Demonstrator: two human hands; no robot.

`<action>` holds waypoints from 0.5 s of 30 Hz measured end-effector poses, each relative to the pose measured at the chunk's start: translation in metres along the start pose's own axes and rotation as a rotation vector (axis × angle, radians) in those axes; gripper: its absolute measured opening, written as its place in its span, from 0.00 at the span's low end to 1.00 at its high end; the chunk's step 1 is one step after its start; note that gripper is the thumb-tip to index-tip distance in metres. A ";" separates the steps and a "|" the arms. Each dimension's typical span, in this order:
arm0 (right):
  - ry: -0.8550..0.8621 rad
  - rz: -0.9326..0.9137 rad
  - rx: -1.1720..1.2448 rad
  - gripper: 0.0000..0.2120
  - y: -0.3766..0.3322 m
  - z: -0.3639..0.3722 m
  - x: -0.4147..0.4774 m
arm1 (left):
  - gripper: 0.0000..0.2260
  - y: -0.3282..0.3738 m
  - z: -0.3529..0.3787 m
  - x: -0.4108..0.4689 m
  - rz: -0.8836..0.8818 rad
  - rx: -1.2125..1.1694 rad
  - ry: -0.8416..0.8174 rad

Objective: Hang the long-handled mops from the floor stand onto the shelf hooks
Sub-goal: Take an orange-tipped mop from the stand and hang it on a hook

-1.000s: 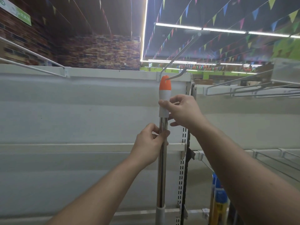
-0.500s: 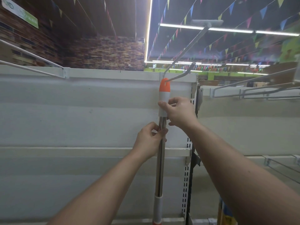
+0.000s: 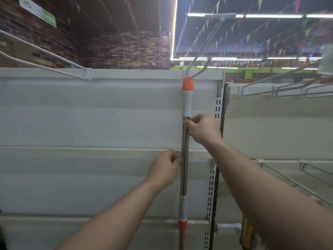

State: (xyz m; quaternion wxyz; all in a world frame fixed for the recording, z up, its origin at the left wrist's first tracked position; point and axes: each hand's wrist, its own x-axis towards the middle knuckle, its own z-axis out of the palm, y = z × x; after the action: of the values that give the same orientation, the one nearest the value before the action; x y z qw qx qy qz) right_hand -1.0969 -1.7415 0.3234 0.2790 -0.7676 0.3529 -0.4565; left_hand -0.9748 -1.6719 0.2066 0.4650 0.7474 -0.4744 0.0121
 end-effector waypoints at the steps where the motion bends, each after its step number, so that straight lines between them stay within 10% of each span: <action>1: -0.016 0.023 -0.012 0.15 0.006 0.001 -0.007 | 0.10 -0.010 0.003 -0.010 -0.017 0.016 -0.023; 15: -0.334 0.286 -0.004 0.14 0.086 0.028 -0.110 | 0.08 -0.059 -0.010 -0.117 -0.250 -0.034 -0.046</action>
State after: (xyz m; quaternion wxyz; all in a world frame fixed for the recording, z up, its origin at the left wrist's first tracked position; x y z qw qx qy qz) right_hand -1.1327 -1.7022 0.1917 0.3943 -0.7751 0.4081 -0.2779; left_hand -0.9920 -1.5762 0.1180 0.4644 0.7928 -0.3883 -0.0712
